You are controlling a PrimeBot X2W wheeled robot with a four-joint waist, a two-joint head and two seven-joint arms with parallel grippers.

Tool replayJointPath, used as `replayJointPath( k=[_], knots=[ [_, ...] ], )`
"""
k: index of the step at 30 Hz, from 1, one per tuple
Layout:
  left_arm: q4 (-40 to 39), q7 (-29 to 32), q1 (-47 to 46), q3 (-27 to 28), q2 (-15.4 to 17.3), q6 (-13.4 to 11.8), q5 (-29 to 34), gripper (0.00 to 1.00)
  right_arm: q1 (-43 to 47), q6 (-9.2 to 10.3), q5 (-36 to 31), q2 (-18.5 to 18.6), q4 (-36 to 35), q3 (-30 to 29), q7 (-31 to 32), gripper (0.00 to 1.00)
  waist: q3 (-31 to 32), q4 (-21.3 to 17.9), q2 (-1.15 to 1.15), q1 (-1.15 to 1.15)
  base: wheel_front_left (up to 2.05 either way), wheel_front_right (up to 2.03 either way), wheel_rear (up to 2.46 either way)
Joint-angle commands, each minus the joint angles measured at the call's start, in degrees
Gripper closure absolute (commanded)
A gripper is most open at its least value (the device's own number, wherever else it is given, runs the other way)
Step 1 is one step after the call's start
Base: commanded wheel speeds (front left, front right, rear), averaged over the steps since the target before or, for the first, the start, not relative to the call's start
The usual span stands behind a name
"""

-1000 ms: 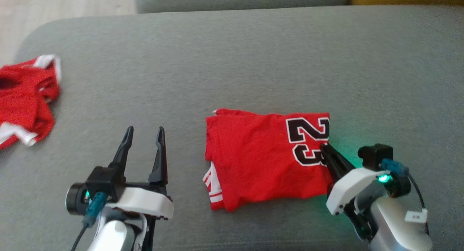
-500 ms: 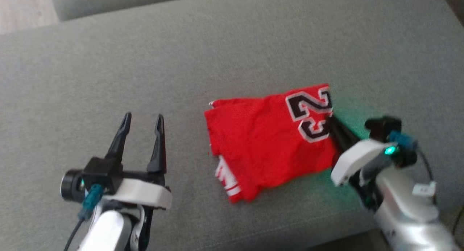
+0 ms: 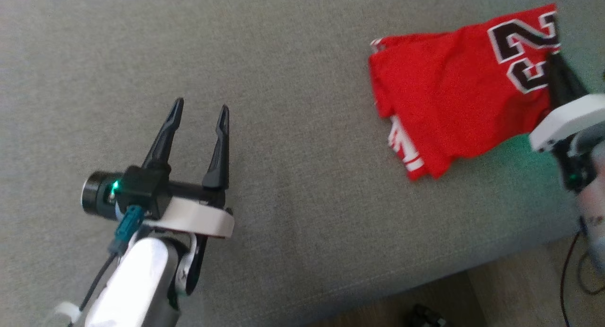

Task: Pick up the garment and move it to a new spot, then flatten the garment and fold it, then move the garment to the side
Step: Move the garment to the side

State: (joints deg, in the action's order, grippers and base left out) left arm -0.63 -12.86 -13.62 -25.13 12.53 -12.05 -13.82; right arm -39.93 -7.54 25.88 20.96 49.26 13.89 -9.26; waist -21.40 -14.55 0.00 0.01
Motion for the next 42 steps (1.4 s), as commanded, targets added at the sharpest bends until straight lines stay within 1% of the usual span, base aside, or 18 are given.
replayJointPath(
  k=[1, 3, 7, 17, 22, 27, 33, 34, 35, 36, 37, 38, 42],
  knots=[
    [-2.05, 0.22, -2.64, 1.56, 1.03, 0.24, 0.73, 0.00, -1.47, 0.05, 0.01, 2.24, -0.50, 0.27, -0.99, 1.00, -2.30, -0.87, 0.00, -0.01, 0.00, 0.00, 0.00],
    [-1.81, 0.33, -3.54, 1.27, 1.28, 0.62, 1.01, 0.00, -2.67, 0.05, 0.07, 3.76, 0.60, 0.28, -1.58, 1.00, -3.35, -1.23, 0.00, -0.01, 0.00, 0.00, 0.00],
    [-1.63, 0.56, -5.09, 0.86, 1.58, 0.88, 1.61, 0.00, -5.10, 0.05, 0.71, 5.59, 1.80, -0.33, -2.69, 1.00, -5.21, -2.09, 0.00, -0.01, 0.00, 0.00, 0.00],
    [-2.02, 1.54, -8.44, -0.27, 2.43, 1.83, 2.73, 0.00, -10.51, 0.05, 0.82, 8.89, 3.40, -1.31, -4.31, 1.00, -9.41, -4.34, 0.00, -0.01, 0.00, 0.00, 0.00],
    [-2.47, 2.11, -9.80, -0.77, 2.88, 2.21, 3.22, 0.00, -12.22, 0.05, 0.42, 9.95, 5.44, -2.68, -4.72, 1.00, -11.35, -5.13, 0.00, -0.01, 0.00, 0.00, 0.00],
    [-2.62, 2.84, -11.50, -1.41, 3.47, 2.84, 3.82, 0.00, -14.29, 0.05, -0.21, 9.32, 7.88, -3.04, -5.01, 1.00, -13.00, -5.22, 0.00, -0.01, 0.00, 0.00, 0.00],
    [-2.93, 3.97, -13.29, -2.60, 4.42, 4.03, 4.69, 0.00, -16.55, 0.05, -1.08, 7.99, 12.15, -3.44, -5.33, 1.00, -14.24, -3.81, 0.00, -0.01, 0.00, 0.00, 0.00],
    [-3.04, 4.07, -13.48, -2.73, 4.47, 4.10, 4.76, 0.00, -16.79, 0.05, -1.13, 7.83, 12.90, -3.71, -5.38, 0.97, -14.36, -3.49, 0.00, -0.01, 0.00, 0.00, 0.00],
    [-3.04, 4.07, -13.48, -2.73, 4.47, 4.10, 4.76, 0.00, -16.79, 0.05, -1.13, 7.83, 12.90, -3.71, -5.38, 0.97, -14.36, -3.49, 0.00, -0.01, 0.00, 0.00, 0.00],
    [-3.14, 4.10, -13.60, -2.77, 4.55, 4.15, 4.76, 0.00, -16.94, 0.05, -1.17, 7.52, 13.53, -3.88, -5.43, 0.59, -14.42, -3.25, 0.00, -0.01, 0.00, 0.00, 0.00],
    [-3.19, 4.10, -13.64, -2.77, 4.63, 4.12, 4.76, 0.00, -16.98, 0.05, -1.02, 7.11, 14.19, -4.10, -5.47, 0.10, -14.43, -3.03, 0.00, -0.01, 0.00, 0.00, 0.00],
    [-3.21, 4.09, -13.59, -2.77, 4.68, 4.02, 4.78, 0.00, -16.97, 0.05, -0.71, 6.83, 15.17, -4.62, -5.48, 0.00, -14.40, -2.84, 0.00, -0.01, 0.00, 0.00, 0.00],
    [-2.87, 3.63, -12.78, -2.73, 4.53, 3.50, 4.36, 0.00, -16.31, 0.05, -0.54, 6.28, 15.97, -5.34, -5.63, 0.00, -13.31, -2.24, 0.00, -0.01, 0.00, 0.00, 0.00]
  ],
)
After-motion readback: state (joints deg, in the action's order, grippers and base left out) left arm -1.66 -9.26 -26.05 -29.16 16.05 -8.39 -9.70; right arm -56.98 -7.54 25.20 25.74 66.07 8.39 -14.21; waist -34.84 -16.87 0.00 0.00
